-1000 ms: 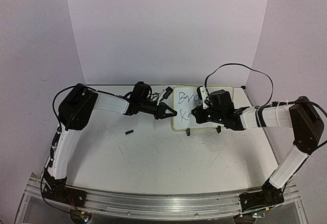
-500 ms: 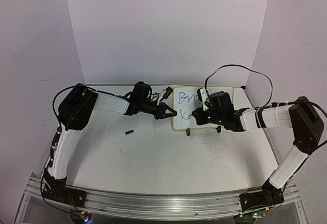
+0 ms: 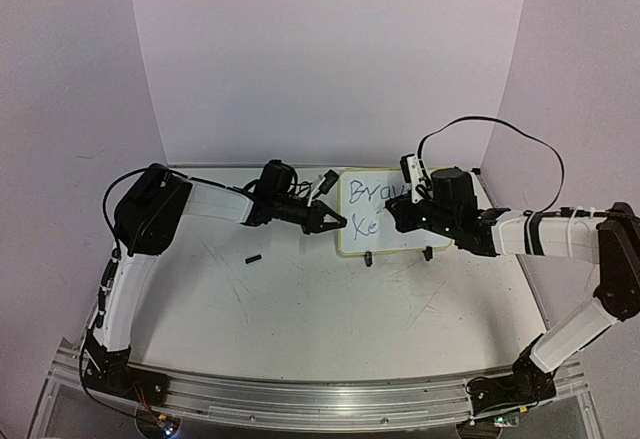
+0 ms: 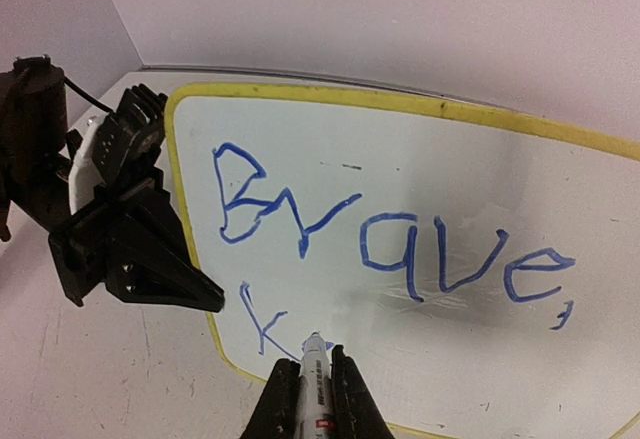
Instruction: Write a sentence on the whiteboard
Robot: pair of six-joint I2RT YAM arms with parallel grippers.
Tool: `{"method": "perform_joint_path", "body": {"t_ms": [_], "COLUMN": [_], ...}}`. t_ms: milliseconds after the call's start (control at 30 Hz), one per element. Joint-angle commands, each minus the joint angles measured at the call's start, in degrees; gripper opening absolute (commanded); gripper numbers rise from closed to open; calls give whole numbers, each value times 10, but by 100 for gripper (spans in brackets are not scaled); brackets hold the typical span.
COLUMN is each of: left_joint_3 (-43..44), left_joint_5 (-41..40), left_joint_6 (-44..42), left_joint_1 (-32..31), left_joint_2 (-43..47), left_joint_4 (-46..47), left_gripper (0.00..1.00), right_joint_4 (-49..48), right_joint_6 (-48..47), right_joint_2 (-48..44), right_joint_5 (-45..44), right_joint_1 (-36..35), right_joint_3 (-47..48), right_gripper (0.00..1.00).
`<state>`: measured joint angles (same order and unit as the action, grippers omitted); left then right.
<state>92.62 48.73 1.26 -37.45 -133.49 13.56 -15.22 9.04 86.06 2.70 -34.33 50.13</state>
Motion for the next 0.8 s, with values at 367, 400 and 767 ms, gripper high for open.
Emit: {"method": "perform_joint_path", "body": {"t_ms": [367, 400, 767], "left_joint_3": [5, 6, 5], "left_joint_5": [-72, -72, -74], "left_joint_6": [-52, -52, -54], "left_joint_1": [4, 4, 4], "left_joint_2": [-19, -20, -18], "left_joint_4": [-79, -79, -83], "left_gripper": [0, 0, 0], "right_joint_4": [-4, -3, -3], "right_joint_6": [6, 5, 11], "right_joint_2": [38, 40, 54], "right_joint_5": [9, 15, 5], "right_joint_1": [19, 19, 19], "right_joint_3": [6, 6, 5], "right_gripper": [0, 0, 0]}}
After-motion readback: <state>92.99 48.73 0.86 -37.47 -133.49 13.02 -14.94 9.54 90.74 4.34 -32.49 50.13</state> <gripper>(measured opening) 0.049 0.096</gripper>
